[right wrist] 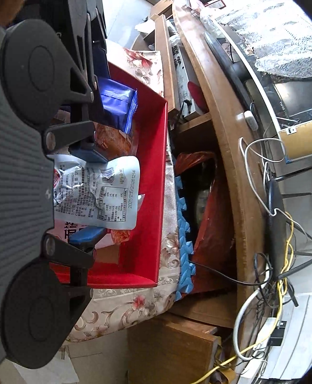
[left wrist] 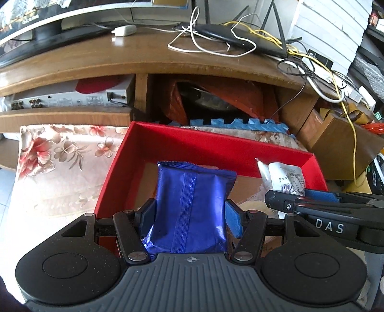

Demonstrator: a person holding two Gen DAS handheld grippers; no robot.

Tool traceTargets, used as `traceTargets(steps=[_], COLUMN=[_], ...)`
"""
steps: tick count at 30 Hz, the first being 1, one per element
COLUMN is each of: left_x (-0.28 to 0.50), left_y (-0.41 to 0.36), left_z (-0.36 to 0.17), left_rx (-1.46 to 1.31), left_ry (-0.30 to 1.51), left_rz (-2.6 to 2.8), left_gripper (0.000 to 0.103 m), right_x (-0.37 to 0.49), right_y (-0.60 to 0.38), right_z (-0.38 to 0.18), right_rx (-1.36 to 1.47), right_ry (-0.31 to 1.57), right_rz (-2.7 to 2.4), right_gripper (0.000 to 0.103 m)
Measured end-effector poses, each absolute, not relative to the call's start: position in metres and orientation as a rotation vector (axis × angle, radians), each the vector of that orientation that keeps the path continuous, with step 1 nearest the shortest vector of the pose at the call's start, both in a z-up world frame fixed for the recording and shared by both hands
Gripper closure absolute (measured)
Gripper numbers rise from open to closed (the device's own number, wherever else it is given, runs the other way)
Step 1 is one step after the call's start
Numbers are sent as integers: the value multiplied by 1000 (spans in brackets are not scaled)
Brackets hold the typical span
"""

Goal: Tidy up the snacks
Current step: 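Drop the blue packet in the box with left tool while right tool releases clear packet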

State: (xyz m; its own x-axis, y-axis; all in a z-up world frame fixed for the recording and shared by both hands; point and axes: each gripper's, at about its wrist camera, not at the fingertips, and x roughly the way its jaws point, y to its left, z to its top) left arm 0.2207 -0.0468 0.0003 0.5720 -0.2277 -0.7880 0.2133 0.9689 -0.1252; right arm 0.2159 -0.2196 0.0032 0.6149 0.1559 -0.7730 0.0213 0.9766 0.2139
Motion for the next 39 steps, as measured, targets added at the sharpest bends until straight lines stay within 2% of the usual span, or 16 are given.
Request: traceTargets(steps=[6, 14, 21, 39], left_x=[221, 220, 216, 177], left_y=[-47, -47, -46, -42], left_z=[-1, 0, 4, 22], left_rx=[-11, -7, -17, -13], left_ry=[938, 931, 922, 886], left_rz=[-260, -256, -264, -295], left_gripper=[35, 27, 24, 22], right_x=[220, 219, 218, 182], right_y=[-219, -221, -223, -220], right_z=[-3, -4, 0, 23], right_rx=[213, 210, 220, 190], right_ry=[921, 927, 918, 869], right_rz=[83, 77, 78, 93], right_gripper=[39, 39, 36, 36])
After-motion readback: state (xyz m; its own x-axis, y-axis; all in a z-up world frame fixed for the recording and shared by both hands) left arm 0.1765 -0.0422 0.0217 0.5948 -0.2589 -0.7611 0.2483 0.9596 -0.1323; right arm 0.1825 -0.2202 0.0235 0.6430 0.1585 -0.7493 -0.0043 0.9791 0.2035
